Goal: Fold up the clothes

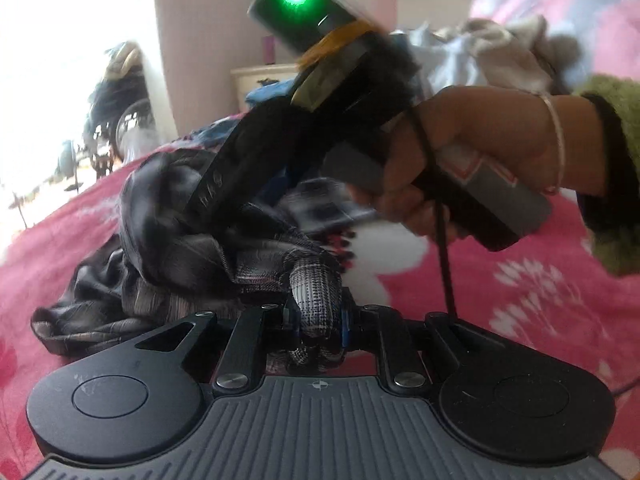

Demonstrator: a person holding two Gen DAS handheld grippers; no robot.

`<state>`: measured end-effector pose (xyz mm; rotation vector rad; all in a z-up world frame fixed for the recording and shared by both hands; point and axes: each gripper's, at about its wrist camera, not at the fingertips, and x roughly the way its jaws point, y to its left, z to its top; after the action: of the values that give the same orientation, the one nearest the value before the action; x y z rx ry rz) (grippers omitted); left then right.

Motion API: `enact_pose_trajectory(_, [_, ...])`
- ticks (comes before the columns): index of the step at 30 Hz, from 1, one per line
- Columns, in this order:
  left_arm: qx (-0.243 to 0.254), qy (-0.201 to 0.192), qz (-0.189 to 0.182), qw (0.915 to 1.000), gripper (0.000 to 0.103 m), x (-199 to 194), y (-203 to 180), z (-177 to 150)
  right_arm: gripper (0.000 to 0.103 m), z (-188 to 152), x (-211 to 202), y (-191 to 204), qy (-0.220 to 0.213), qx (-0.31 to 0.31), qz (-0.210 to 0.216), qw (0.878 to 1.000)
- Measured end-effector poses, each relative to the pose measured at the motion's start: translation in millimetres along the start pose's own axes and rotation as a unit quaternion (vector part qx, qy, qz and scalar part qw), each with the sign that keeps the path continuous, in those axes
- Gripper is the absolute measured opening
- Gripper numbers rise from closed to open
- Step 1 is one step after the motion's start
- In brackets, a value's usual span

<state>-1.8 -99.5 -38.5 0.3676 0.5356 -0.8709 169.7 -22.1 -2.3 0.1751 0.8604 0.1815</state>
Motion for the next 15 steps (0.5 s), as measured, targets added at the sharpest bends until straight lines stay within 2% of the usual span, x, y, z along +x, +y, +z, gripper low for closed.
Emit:
enact_pose_trajectory(1, [-0.005,-0.002,-0.004,1.0000,0.015,-2.2,-2.1,-1.5,0.029,-4.7,-6.6,-4.0,-0.004,0.008,0.006,1.000])
enact_pose_trajectory(4, [-0.021,-0.016,-0.023,0.9994,0.015,-9.2,-7.5,-1.6,0.008,-16.6,-33.5,-15.8,-0.019,0.032,0.018,0.999])
enact_pose_trajectory(10, [-0.018,-0.046,-0.080,0.9955,0.015,-32.3,-32.1,-1.6,0.006,-46.5,-111.6,-47.9,-0.065,0.106,0.043,0.991])
enact_pose_trajectory(12, [-0.015,-0.052,-0.105,0.9930,0.015,-40.2,-40.0,-2.9,0.006,-57.8,-136.4,-58.6,-0.071,0.137,0.035,0.987])
enact_pose_trajectory(15, [-0.021,-0.047,-0.143,0.9884,0.016,-45.9,-47.5,-6.5,0.006,-86.4,-162.6,-70.4,-0.065,0.174,0.000,0.983])
